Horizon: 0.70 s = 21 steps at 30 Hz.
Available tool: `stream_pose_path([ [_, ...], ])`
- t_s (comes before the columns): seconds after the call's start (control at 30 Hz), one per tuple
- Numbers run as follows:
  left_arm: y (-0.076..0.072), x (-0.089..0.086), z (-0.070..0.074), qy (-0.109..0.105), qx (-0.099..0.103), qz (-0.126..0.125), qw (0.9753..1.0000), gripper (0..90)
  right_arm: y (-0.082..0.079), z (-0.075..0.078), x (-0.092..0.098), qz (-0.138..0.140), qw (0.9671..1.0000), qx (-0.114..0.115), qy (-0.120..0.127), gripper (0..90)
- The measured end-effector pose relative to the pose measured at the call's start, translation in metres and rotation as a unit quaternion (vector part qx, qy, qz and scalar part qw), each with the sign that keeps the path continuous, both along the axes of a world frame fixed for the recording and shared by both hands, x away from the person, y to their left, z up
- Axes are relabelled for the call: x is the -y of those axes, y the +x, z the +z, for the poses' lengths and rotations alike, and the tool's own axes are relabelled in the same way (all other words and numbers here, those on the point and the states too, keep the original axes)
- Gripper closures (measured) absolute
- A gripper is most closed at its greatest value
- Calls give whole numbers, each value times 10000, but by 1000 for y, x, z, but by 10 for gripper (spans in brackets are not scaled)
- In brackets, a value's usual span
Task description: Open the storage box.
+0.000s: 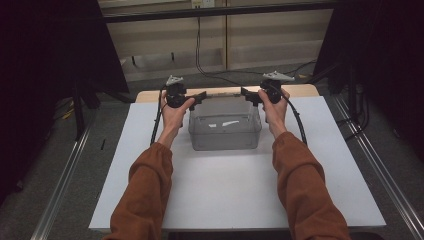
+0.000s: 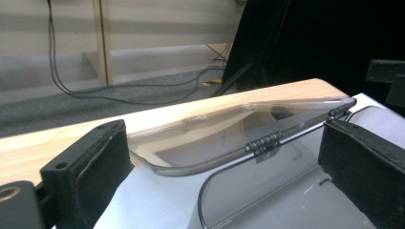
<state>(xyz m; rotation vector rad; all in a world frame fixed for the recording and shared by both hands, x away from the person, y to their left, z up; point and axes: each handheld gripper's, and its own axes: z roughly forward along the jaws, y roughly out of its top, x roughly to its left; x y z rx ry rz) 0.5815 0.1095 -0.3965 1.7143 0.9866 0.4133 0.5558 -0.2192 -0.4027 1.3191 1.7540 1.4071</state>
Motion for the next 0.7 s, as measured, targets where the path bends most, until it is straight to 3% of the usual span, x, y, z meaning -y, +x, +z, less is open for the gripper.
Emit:
stream_pose_path([
  [0.17, -12, -2, 6, 60, 327, -6, 9994, 34, -9, 0, -1, -29, 9997, 116, -206, 85],
  [0.27, -18, -4, 9, 44, 364, -63, 9993, 31, -15, 2, -2, -55, 9994, 220, -273, 57],
  [0.5, -36, -6, 9, 29, 641, -51, 9979, 37, -30, 2, 0, -94, 9988, 370, -297, 35],
  [0.57, -42, -9, 7, 123, 781, -16, 9969, 39, -32, 3, 1, -100, 9987, 388, -311, 27],
  [0.63, -47, -13, 5, -17, 771, 52, 9970, 39, -40, 3, 1, -93, 9990, 370, -232, 3],
  [0.7, -51, -16, 4, 61, 789, 69, 9968, 38, -43, 3, 1, -74, 9992, 356, -192, 6],
])
